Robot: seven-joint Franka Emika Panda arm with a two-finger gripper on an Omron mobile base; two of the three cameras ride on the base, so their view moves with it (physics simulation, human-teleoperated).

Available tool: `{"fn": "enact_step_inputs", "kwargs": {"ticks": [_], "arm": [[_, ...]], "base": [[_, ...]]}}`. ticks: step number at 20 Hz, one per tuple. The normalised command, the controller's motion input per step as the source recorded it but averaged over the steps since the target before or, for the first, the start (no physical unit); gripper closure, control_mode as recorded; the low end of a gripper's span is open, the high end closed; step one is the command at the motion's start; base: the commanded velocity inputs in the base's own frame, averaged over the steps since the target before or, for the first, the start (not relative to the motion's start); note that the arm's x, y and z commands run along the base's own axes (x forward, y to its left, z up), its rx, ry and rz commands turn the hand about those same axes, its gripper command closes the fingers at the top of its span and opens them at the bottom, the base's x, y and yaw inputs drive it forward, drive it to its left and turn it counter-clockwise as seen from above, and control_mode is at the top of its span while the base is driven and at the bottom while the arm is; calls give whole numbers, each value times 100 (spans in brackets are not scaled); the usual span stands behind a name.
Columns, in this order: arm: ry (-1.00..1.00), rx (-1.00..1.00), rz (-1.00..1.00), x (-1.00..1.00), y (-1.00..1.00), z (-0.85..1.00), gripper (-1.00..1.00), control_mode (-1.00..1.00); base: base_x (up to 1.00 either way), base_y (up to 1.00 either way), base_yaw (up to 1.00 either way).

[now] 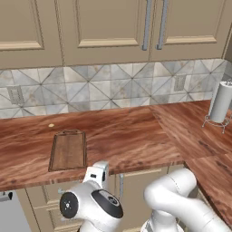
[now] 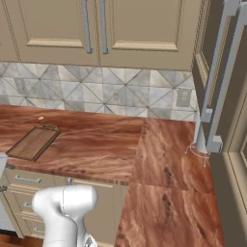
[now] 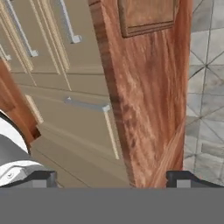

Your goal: Open the drawer on the left and place the cutting tools on the cutting board.

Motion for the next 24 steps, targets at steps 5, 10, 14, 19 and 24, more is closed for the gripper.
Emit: {"fn": "enact_step_inputs", "kwargs": {"ticks": [5, 10, 14, 19, 24], "arm": [[4, -35, 25, 0, 88, -89, -100, -100], [-14, -22, 19, 13, 63, -83, -100, -100], [-24, -4, 12, 40, 15, -62, -100, -100], [-27, 1, 5, 46, 12, -43, -100, -100], [-20, 5, 0, 51, 11, -20, -100, -100]], "base": [[0, 0, 0], [0, 0, 0], [0, 0, 0], [0, 0, 0], [0, 0, 0]]}}
